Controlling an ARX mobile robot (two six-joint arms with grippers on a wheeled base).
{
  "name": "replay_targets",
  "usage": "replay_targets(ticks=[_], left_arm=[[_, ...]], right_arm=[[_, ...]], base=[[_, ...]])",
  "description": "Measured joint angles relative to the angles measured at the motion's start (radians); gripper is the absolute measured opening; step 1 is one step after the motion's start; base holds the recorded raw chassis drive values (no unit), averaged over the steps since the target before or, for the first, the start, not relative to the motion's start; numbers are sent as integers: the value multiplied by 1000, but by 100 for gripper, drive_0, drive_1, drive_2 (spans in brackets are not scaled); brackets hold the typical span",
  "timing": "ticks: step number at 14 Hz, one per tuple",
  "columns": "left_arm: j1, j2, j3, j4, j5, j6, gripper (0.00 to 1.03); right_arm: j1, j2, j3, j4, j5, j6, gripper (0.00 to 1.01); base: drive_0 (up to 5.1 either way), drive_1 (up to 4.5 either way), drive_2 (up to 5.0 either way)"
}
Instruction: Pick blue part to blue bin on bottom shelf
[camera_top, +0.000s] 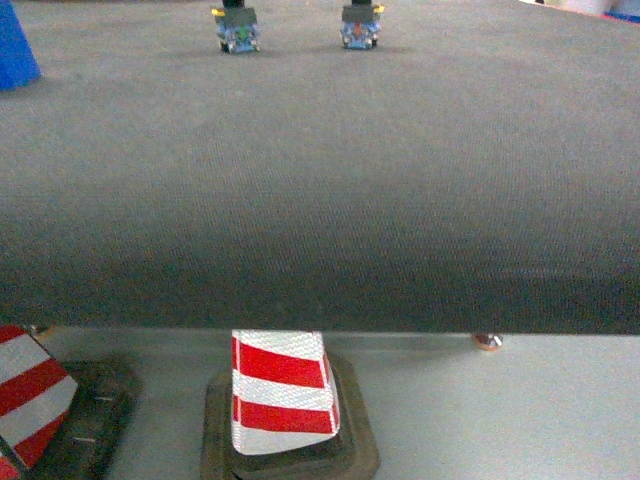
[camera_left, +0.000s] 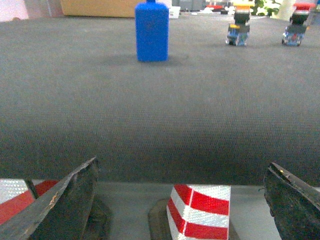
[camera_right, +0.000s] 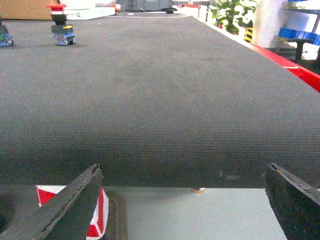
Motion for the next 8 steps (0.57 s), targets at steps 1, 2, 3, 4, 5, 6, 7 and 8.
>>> replay_targets(ticks=[1, 2, 3, 4, 5, 6, 7, 8], left_arm=[[0, 0, 0, 0, 1, 1, 98], [0, 0, 0, -1, 0, 0, 98], [0, 0, 0, 0, 2, 0, 98], [0, 0, 0, 0, 0, 0, 98], [0, 0, 0, 0, 0, 0, 98], [0, 0, 0, -1, 2, 1, 98], [0, 0, 0, -1, 2, 1, 98], [0, 0, 0, -1, 1, 1, 98]], right_arm=[[0, 0, 0, 1, 2, 2, 98], [0, 0, 0, 2, 1, 0, 98], [0, 0, 0, 0, 2, 2, 98], [0, 0, 0, 1, 1, 1, 98], [0, 0, 0, 1, 1, 0, 98], [0, 0, 0, 0, 2, 2, 98], [0, 0, 0, 0, 2, 2, 98], [0, 0, 0, 1, 2, 3, 98]], base=[[0, 0, 0], [0, 0, 0], [0, 0, 0], [0, 0, 0], [0, 0, 0], [0, 0, 0], [0, 0, 0], [0, 0, 0]])
